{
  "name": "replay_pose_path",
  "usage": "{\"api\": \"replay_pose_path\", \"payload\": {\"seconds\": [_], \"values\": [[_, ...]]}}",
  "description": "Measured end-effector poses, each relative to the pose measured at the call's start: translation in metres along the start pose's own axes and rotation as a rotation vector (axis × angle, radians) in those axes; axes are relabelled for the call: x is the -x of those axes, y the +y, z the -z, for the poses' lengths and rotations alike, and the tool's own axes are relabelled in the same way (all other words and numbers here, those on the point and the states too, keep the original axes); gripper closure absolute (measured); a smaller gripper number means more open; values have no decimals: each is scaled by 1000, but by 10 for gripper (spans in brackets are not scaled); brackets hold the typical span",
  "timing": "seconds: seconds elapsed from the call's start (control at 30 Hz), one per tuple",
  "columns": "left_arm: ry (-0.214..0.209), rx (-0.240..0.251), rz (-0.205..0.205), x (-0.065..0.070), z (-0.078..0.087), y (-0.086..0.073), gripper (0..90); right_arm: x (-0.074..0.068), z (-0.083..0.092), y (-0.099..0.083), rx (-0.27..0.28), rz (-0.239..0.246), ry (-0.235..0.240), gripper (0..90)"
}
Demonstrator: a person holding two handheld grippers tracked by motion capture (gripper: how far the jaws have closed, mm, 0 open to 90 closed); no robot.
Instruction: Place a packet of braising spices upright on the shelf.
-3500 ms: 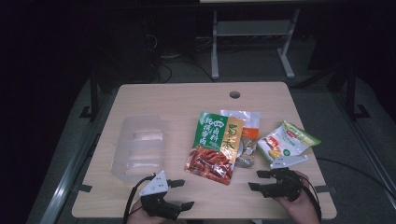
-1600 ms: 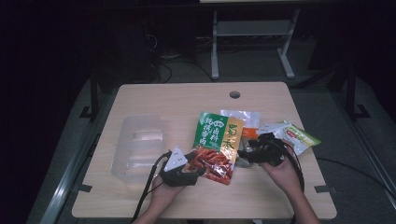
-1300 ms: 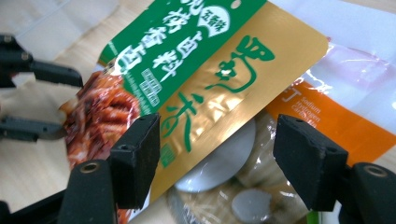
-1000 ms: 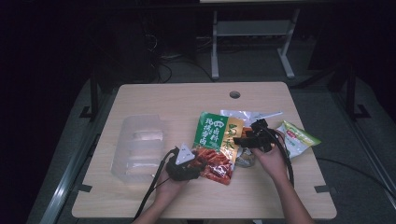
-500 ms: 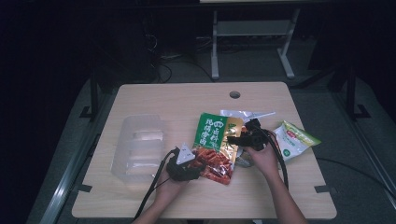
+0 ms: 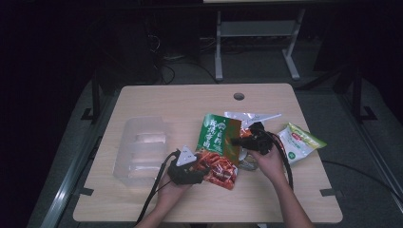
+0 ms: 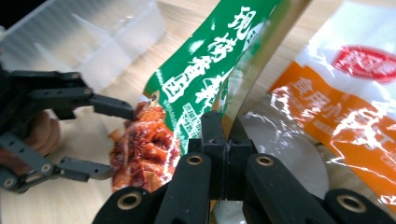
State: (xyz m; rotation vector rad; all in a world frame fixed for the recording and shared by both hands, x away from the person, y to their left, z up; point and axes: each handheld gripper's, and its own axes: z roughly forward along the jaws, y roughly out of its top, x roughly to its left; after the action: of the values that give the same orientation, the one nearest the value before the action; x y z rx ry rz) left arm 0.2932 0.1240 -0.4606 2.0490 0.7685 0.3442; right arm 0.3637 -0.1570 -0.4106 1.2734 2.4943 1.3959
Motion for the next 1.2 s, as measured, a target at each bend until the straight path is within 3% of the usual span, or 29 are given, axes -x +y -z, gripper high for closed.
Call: {"api": "replay_pose_path", "payload": {"seconds": [0.2, 0.43, 0.6, 0.73, 0.77, 0.8, 0.83, 0.87, 0.97, 1.1, 1.2], "values": [[-40, 58, 39, 1, 13, 3, 290, -12, 21, 1, 54, 77, 78, 898], [-87, 115, 33, 6, 30, 3, 284, -25, 46, -5, 65, 180, 115, 897], [-93, 115, 23, 6, 32, 4, 283, -32, 59, -14, 60, 240, 147, 896], [-118, 106, 46, 3, 25, 6, 293, -35, 66, -20, 75, 268, 180, 896], [-118, 106, 46, 3, 25, 6, 315, -35, 66, -20, 75, 268, 180, 896], [-166, 100, 71, 1, 21, 8, 373, -37, 67, -23, 79, 273, 200, 896], [-166, 100, 71, 1, 21, 8, 454, -37, 67, -23, 79, 273, 200, 896], [-201, 83, 74, 1, 19, 9, 537, -38, 66, -24, 74, 274, 204, 896], [-210, 76, 63, 3, 19, 10, 661, -37, 64, -25, 69, 272, 200, 895], [-251, 79, 89, 1, 23, 10, 823, -34, 61, -27, 77, 252, 169, 892], [-242, 78, 70, 4, 26, 10, 854, -32, 60, -29, 77, 213, 137, 864]]}}
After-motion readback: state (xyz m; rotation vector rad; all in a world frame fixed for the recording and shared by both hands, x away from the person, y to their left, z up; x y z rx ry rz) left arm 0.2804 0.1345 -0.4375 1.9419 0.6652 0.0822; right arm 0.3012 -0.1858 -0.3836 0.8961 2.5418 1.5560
